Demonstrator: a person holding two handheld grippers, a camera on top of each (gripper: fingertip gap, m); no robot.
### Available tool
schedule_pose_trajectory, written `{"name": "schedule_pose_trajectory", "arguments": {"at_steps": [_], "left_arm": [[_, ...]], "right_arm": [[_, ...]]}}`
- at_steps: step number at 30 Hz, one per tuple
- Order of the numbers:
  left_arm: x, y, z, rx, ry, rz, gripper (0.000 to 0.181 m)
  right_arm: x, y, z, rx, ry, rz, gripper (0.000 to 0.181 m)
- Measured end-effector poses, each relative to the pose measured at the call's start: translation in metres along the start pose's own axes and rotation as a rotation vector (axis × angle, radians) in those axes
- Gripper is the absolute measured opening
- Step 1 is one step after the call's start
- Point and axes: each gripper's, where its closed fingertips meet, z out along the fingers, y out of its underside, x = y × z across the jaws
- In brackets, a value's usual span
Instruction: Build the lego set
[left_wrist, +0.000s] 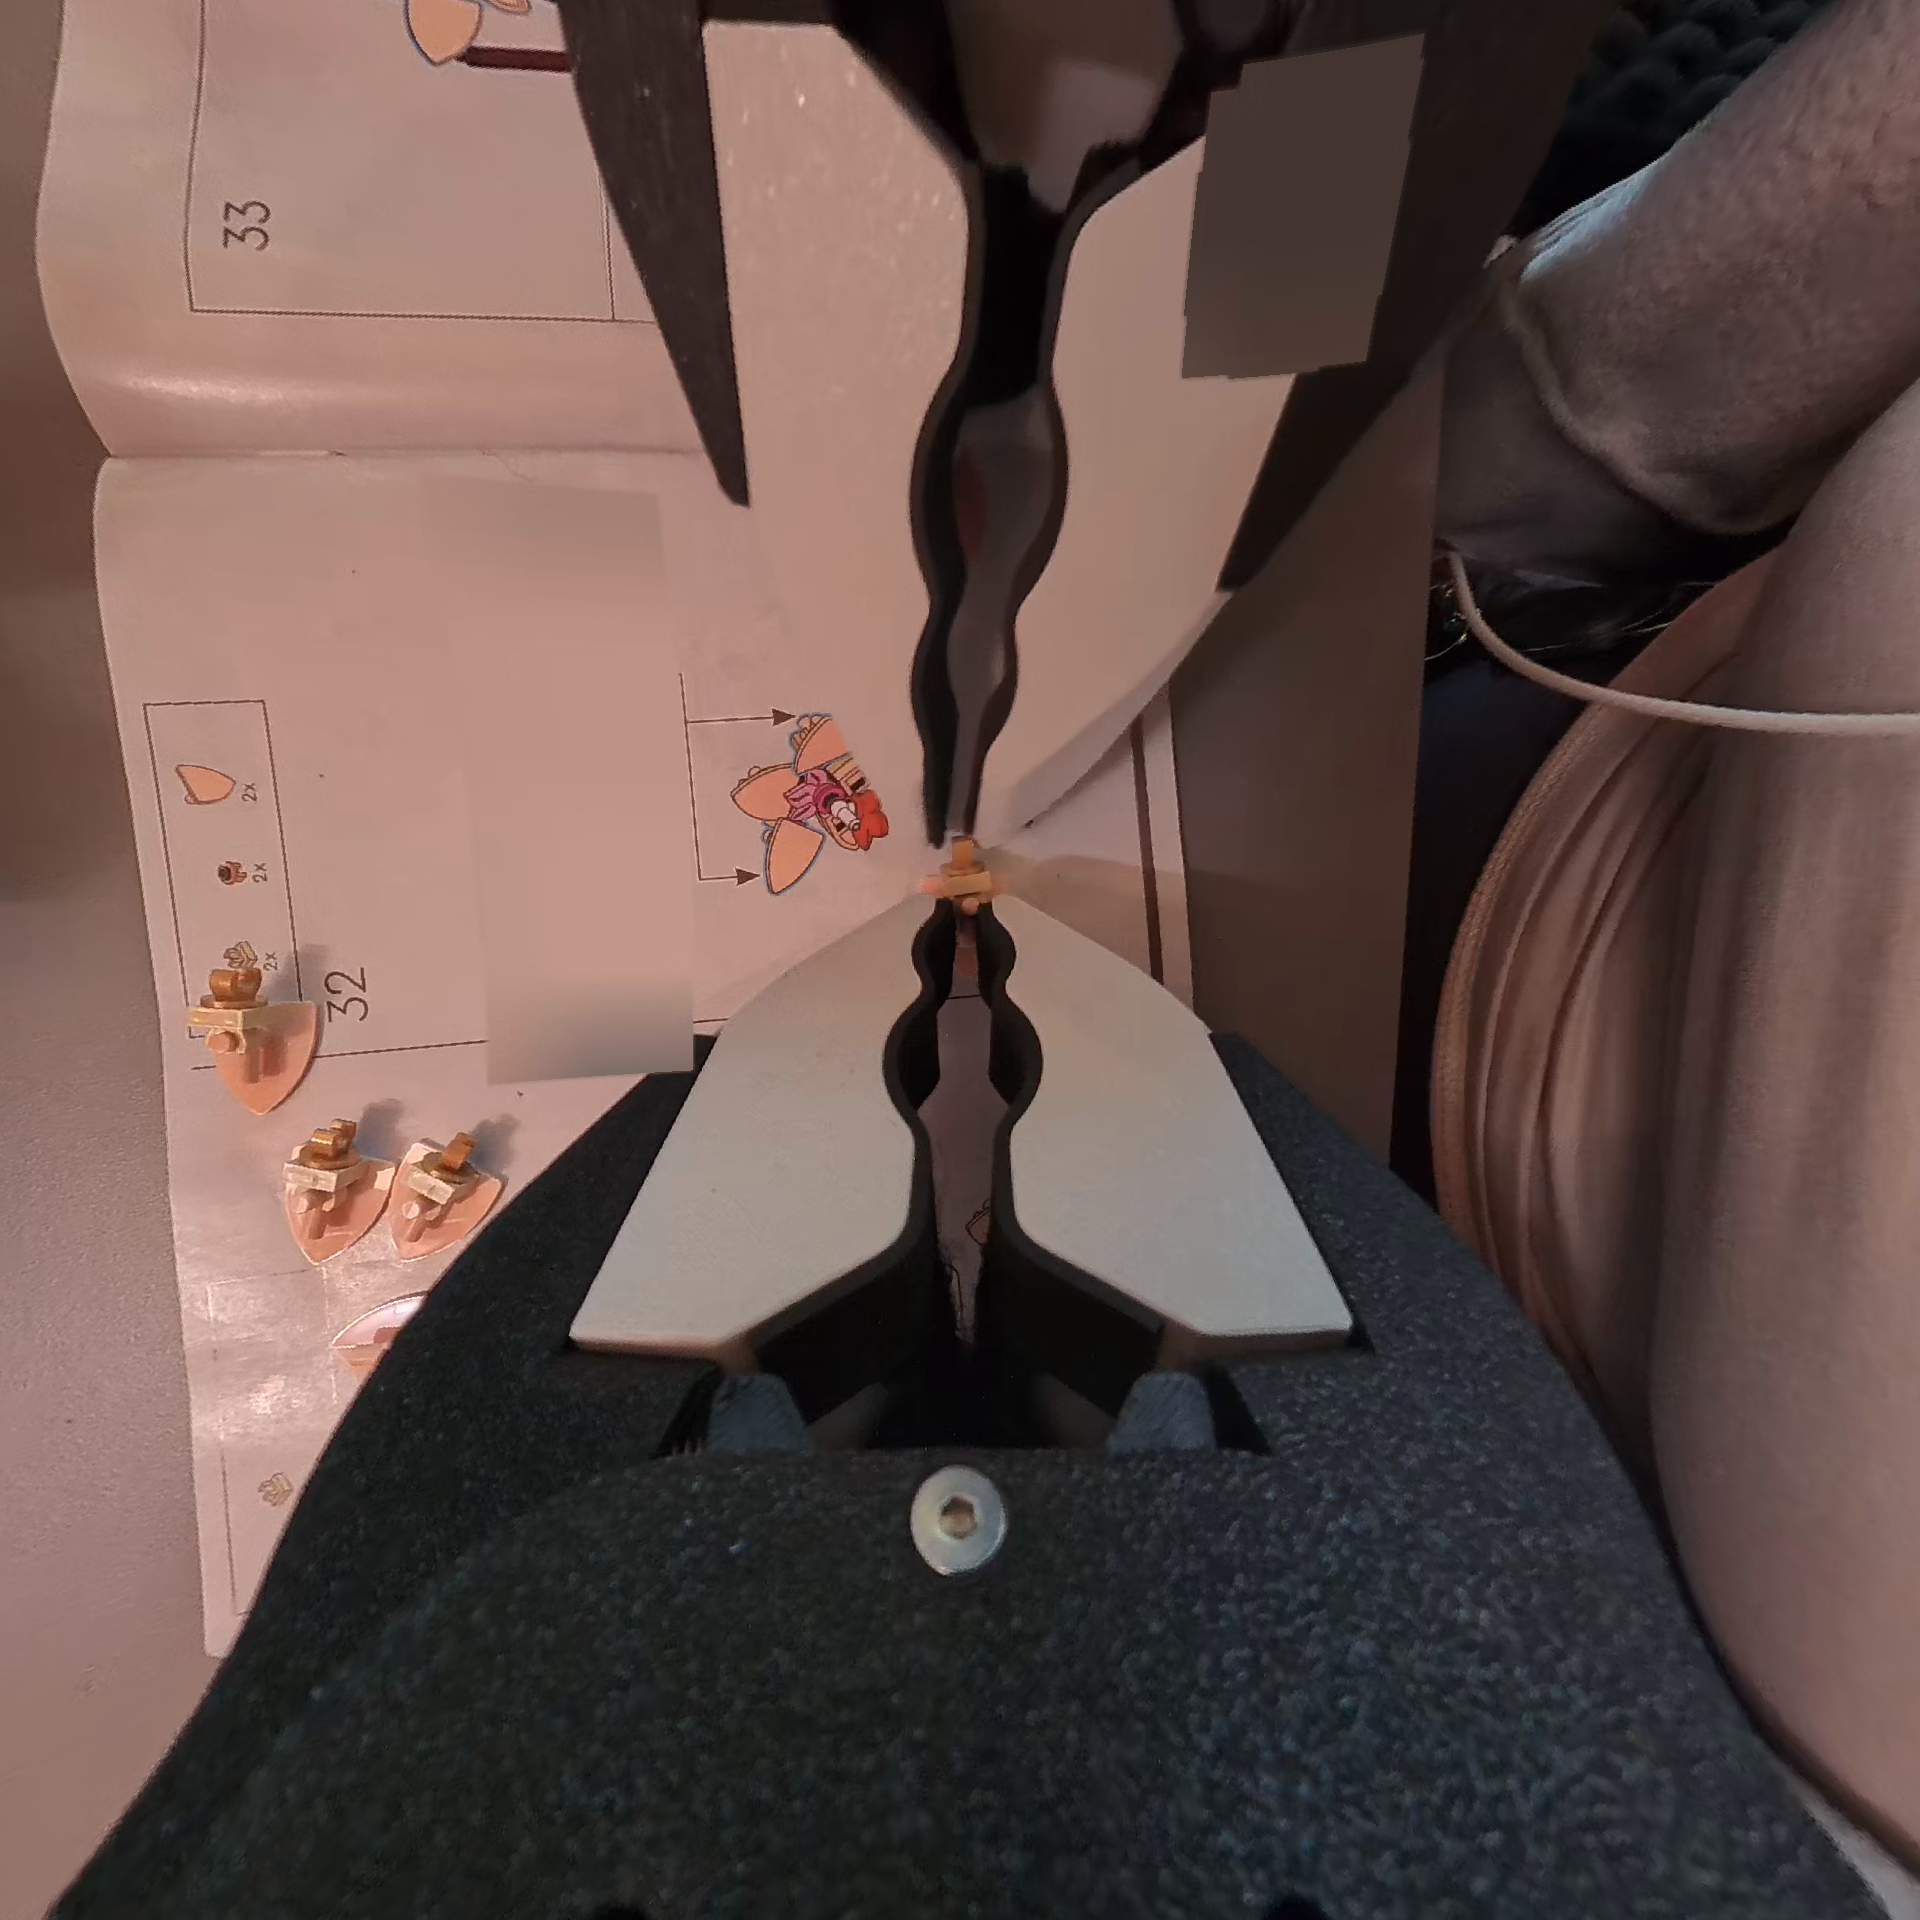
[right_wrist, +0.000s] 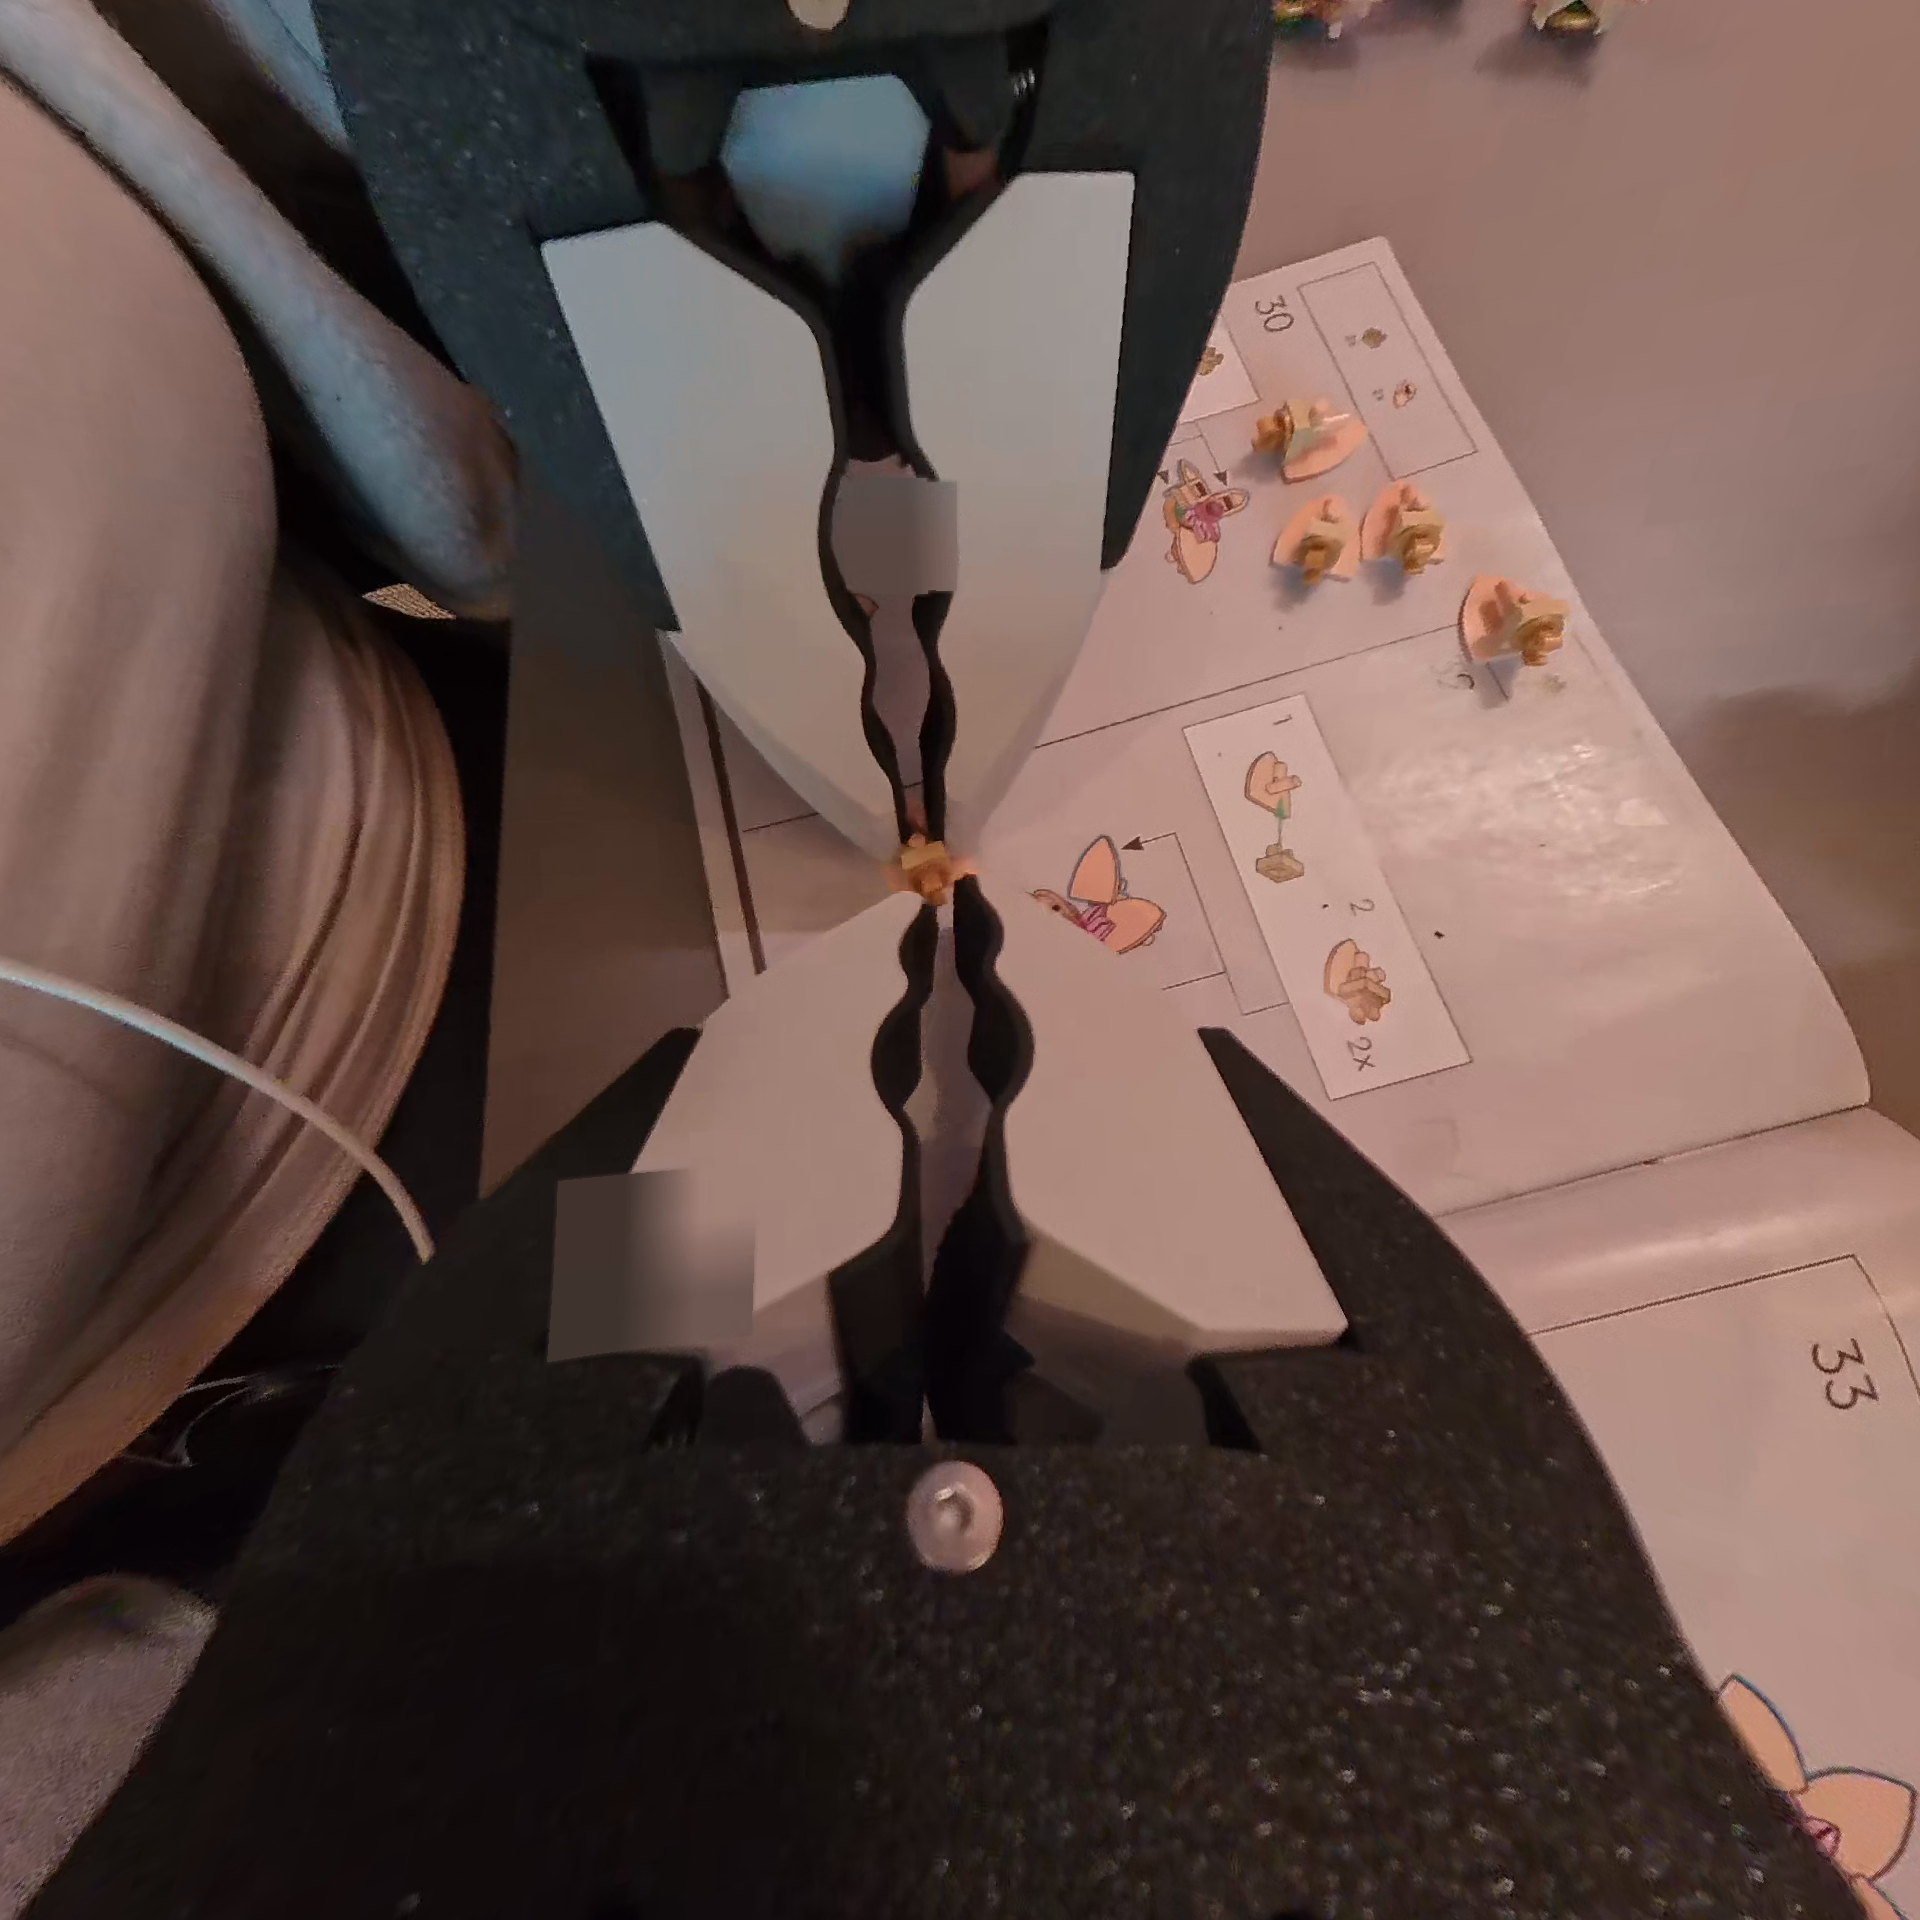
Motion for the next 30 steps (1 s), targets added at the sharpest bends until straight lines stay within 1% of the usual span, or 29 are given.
{"name": "schedule_pose_trajectory", "arguments": {"at_steps": [6,11,13,19,23,25,27,30], "left_arm": [[0.0003,-0.0002,0.0001,0.010,-0.006,0.024,0.004],[0.0006,-0.0008,0.0002,0.062,0.003,0.070,0.004],[0.0008,-0.0011,0.0001,0.088,0.014,0.069,0.004],[0.0016,-0.0030,0.0009,0.151,0.009,0.062,0.004],[0.0015,-0.0034,0.0009,0.179,0.013,0.045,0.004],[0.0025,-0.0024,-0.0001,0.161,0.019,0.036,0.004],[0.0014,-0.0013,-0.0050,0.143,0.009,0.024,0.011],[0.0032,0.0037,-0.0080,0.134,0.004,0.048,0.016]], "right_arm": [[-0.0030,-0.0003,0.0021,-0.012,-0.045,0.007,0.001],[-0.0054,0.0007,0.0041,-0.012,-0.149,0.154,0.001],[-0.0056,0.0007,0.0040,-0.014,-0.166,0.173,0.001],[-0.0061,0.0005,0.0042,-0.012,-0.160,0.216,0.001],[-0.0060,0.0010,0.0043,-0.022,-0.121,0.214,0.001],[-0.0060,0.0008,0.0046,-0.014,-0.109,0.201,0.001],[-0.0082,0.0001,0.0050,0.005,-0.125,0.211,0.001],[-0.0082,0.0002,0.0055,0.011,-0.122,0.215,0.001]]}}
